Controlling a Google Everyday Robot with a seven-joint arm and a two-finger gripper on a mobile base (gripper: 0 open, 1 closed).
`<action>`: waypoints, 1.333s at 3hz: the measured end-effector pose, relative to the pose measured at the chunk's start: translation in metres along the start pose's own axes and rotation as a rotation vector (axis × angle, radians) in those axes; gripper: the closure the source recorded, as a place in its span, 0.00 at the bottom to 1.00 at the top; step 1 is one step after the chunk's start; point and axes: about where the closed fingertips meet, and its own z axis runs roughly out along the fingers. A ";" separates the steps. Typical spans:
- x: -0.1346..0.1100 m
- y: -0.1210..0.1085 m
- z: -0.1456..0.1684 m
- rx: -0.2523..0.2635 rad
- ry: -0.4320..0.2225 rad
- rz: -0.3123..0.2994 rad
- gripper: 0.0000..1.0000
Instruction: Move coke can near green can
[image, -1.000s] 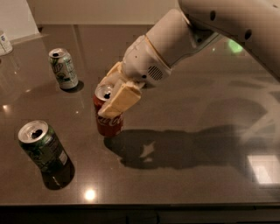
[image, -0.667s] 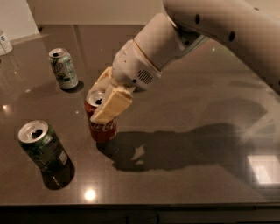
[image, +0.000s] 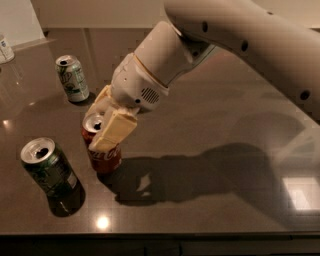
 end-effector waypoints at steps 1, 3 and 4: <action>-0.003 0.004 0.010 -0.002 0.015 -0.020 0.82; 0.005 0.006 0.024 0.010 0.049 -0.019 0.35; 0.003 0.007 0.025 0.010 0.052 -0.023 0.12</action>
Offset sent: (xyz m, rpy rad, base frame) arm -0.0103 0.0134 -0.0243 -0.0436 -0.0456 0.0063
